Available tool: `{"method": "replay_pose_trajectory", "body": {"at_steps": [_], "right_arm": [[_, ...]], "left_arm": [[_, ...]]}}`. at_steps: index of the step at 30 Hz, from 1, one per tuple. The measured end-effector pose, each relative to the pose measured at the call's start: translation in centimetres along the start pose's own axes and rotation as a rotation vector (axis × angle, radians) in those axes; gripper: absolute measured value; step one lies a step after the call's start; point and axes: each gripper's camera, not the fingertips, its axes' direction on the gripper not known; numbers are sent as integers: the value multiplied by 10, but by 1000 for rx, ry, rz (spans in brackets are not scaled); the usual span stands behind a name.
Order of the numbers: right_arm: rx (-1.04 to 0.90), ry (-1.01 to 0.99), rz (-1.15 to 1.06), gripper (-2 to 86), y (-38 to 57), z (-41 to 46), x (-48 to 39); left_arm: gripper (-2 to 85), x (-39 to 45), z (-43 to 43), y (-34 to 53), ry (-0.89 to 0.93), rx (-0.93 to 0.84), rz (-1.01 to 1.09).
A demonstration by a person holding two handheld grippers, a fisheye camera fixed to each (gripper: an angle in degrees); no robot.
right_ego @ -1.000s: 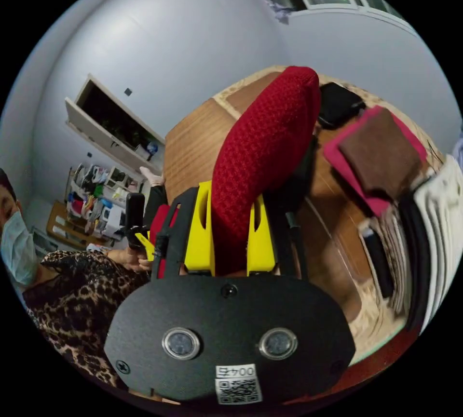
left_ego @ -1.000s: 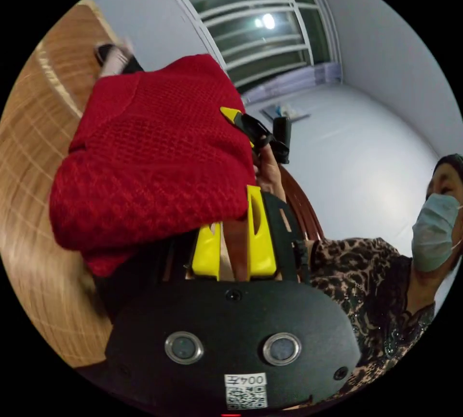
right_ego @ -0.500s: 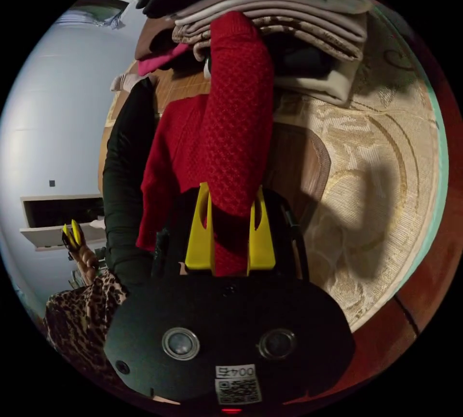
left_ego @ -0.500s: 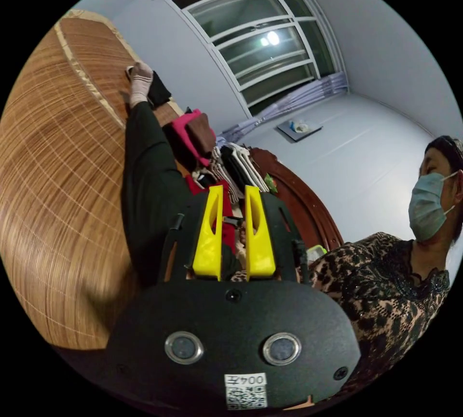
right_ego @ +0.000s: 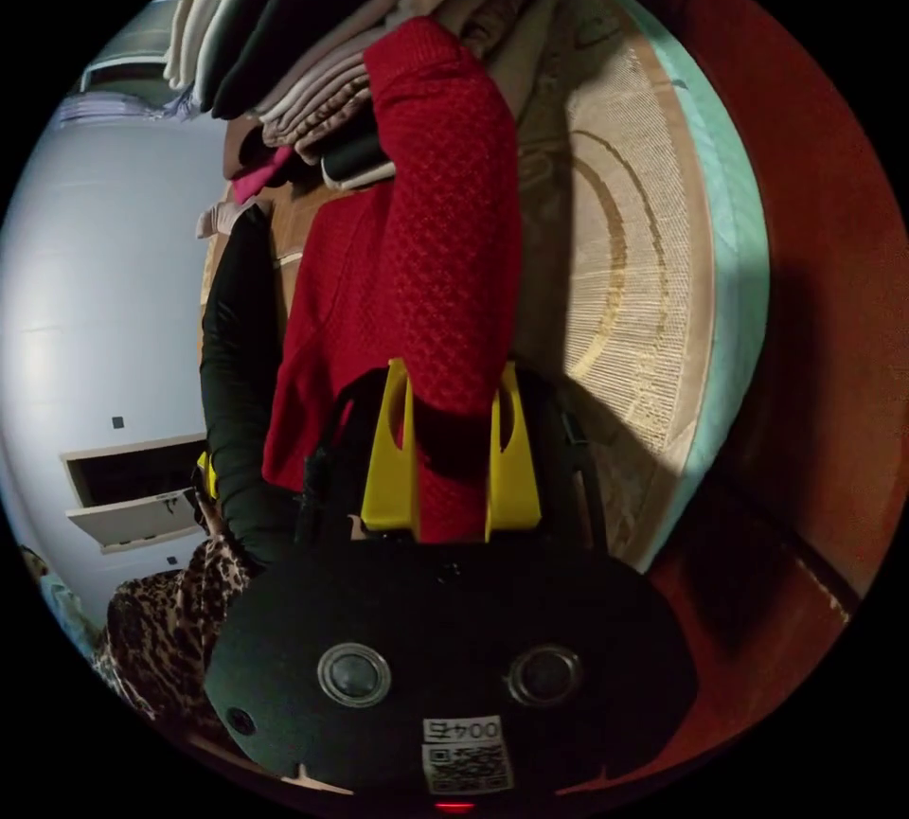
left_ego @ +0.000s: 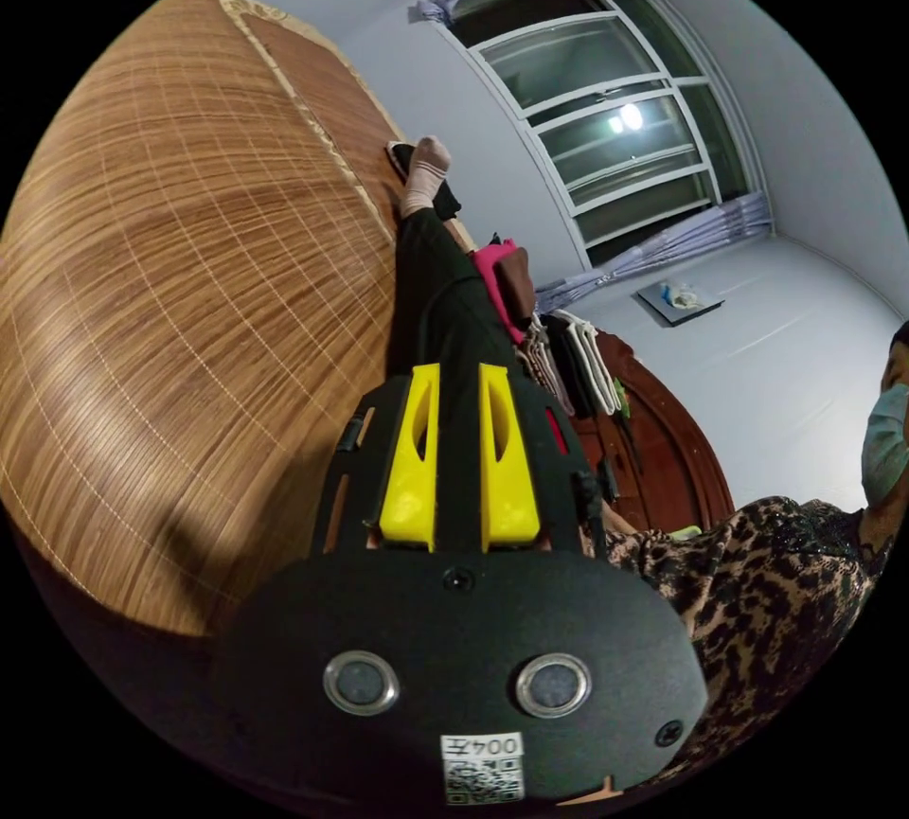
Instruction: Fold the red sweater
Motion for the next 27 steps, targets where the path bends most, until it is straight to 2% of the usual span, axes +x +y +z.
{"method": "replay_pose_trajectory", "body": {"at_steps": [4, 5, 7, 9, 12, 16, 18, 20, 21, 25, 27], "right_arm": [[-8, 50, 19, 125, 4, -19, 2], [13, 123, -2, 127, 9, -33, -8], [75, 289, -83, 116, 20, -57, -37], [198, 394, -276, 100, 45, -79, -89], [168, 305, -530, 94, 65, -59, -144], [32, 269, -717, 85, 74, 9, -191], [-65, 333, -774, 80, 75, 62, -208], [-77, 436, -785, 73, 77, 89, -208], [-19, 418, -793, 67, 81, 86, -207], [-33, 288, -738, 64, 79, 47, -206], [152, 309, -743, 72, 76, -18, -221]], "left_arm": [[70, -8, 5, -1, 13, -14, -17], [70, -10, 4, -2, 7, -16, -17], [70, -12, 2, -4, -3, -12, -18], [71, -18, -1, -6, -9, -2, -26], [70, -25, -6, -9, -6, 20, -35], [70, -30, -13, -10, -30, 29, -28], [69, -36, -19, -9, -55, 26, -29], [69, -42, -24, -9, -67, 30, -39], [68, -47, -26, -10, -70, 34, -50], [68, -58, -29, -15, -59, 40, -77], [67, -61, -29, -18, -65, 28, -77]]}}
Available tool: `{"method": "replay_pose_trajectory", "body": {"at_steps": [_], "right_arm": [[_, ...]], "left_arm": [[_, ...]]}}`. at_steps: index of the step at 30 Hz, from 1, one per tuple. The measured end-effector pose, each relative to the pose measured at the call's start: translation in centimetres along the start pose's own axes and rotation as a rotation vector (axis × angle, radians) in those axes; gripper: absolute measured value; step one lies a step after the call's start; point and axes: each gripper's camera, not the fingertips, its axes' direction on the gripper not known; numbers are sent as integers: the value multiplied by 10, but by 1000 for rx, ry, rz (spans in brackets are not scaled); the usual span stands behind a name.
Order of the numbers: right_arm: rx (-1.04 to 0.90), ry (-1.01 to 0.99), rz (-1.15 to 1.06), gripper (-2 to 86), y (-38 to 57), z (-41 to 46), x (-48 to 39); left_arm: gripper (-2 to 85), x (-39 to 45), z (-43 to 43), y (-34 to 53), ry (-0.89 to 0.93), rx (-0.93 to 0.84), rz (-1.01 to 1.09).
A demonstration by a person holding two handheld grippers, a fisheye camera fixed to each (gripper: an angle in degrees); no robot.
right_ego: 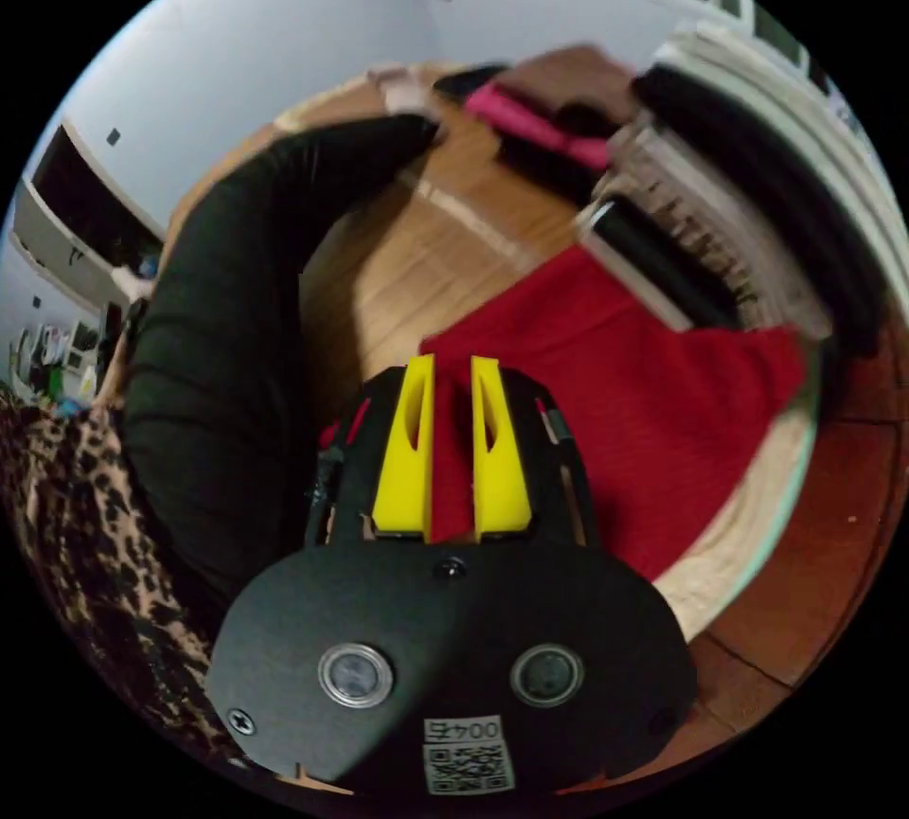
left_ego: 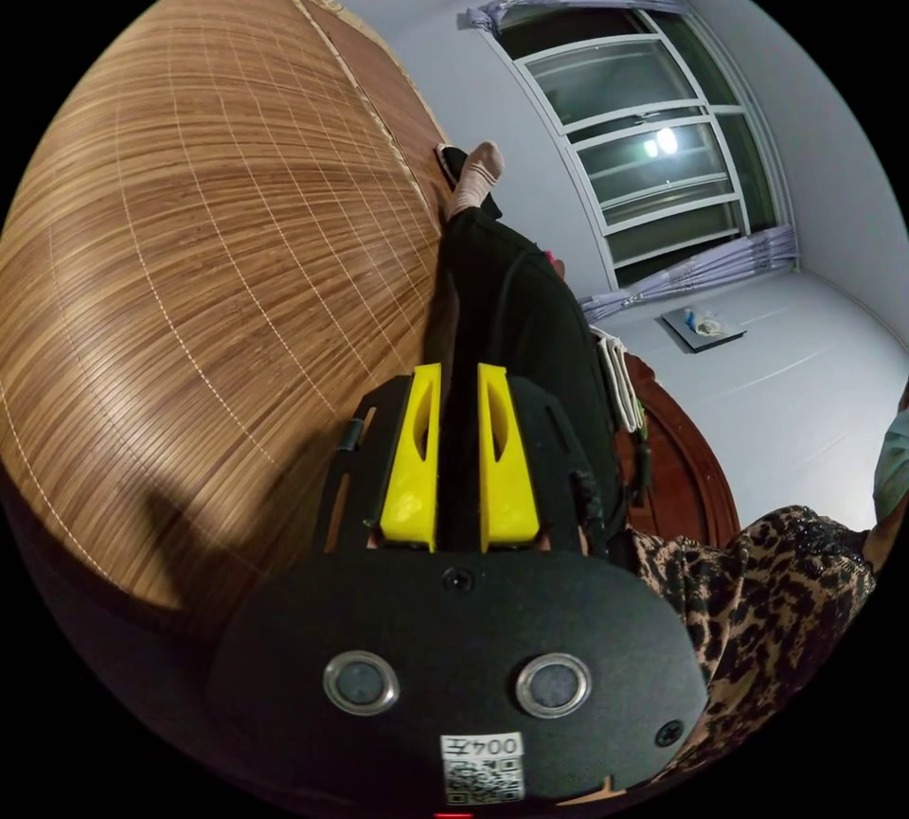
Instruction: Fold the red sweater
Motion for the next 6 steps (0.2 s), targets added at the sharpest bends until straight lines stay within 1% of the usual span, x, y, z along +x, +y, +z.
{"method": "replay_pose_trajectory", "body": {"at_steps": [1, 3, 5, 6], "right_arm": [[55, 39, 14, 75, -6, -20, 6], [282, 154, 84, 87, -35, -101, 37], [378, 216, 124, 99, -61, -149, 61], [392, 238, 155, 111, -81, -170, 76]], "left_arm": [[67, 0, 0, -1, -2, -3, 1], [67, -3, 1, -3, -1, -16, -4], [66, -6, 0, -5, 4, -16, -11], [66, -8, -1, -6, 6, -14, -17]]}}
